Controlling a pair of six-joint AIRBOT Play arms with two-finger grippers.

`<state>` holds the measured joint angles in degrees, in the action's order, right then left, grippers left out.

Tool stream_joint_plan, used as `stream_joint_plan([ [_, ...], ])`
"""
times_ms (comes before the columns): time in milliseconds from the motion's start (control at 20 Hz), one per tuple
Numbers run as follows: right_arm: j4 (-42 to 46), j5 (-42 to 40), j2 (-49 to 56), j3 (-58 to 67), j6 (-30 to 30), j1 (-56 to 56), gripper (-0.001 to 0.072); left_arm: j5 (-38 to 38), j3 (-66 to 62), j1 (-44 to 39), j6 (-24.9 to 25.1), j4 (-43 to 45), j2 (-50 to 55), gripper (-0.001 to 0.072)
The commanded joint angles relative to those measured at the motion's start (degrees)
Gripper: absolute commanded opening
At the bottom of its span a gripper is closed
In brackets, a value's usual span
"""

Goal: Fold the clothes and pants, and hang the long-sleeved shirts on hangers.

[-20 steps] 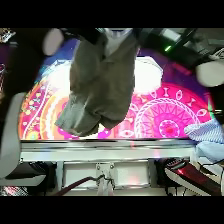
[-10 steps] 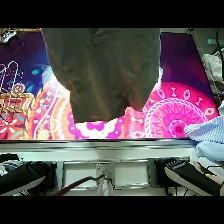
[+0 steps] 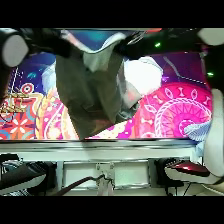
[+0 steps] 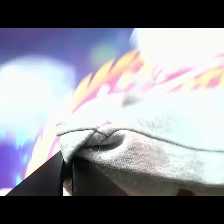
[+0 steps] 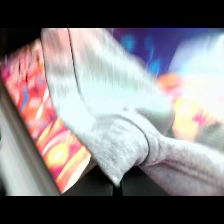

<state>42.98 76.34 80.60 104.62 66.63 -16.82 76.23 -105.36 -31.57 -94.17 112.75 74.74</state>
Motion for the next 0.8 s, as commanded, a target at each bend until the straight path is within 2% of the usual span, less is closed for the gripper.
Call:
stream_joint_plan([
  [0, 3.8, 7.7, 6.3, 0.1, 6.2, -3.3, 0.0042, 2.0, 5.0, 4.3, -1.1, 0.0, 1.2, 0.0023],
  [200, 11.5, 9.7, 10.4, 0.1, 9.4, -9.6, 0.0038, -2.6, 7.3, 9.1, -2.7, -0.3, 2.1, 0.0023],
  [350, 13.2, 8.2, 12.0, 0.1, 10.6, -11.6, 0.0041, -1.6, 7.3, 11.9, -2.7, -0.6, 4.2, 0.0023],
  [450, 13.2, 4.0, 12.1, 0.1, 12.2, -11.8, 0.0042, 0.2, 7.3, 12.3, -2.7, -3.1, 5.0, 0.0043],
  [500, 13.0, 1.1, 12.1, 0.1, 13.2, -11.8, 0.0041, 0.3, 7.3, 12.3, -2.7, -5.4, 5.1, 0.0175],
  [550, 12.9, -2.2, 12.1, 0.1, 14.0, -11.8, 0.0041, 0.3, 7.3, 12.2, -2.7, -7.6, 5.1, 0.0346],
  [600, 12.8, -5.5, 12.2, 0.1, 14.8, -11.8, 0.0041, 0.4, 7.3, 12.1, -2.7, -10.6, 5.1, 0.0457],
  [650, 12.8, -8.9, 12.2, 0.1, 15.2, -11.8, 0.0041, 1.2, 7.3, 12.1, -2.7, -12.7, 5.1, 0.0504],
  [750, 12.7, -13.2, 12.2, 0.1, 15.2, -11.8, 0.0041, 4.8, 7.3, 12.2, -2.6, -12.8, 5.0, 0.0513],
])
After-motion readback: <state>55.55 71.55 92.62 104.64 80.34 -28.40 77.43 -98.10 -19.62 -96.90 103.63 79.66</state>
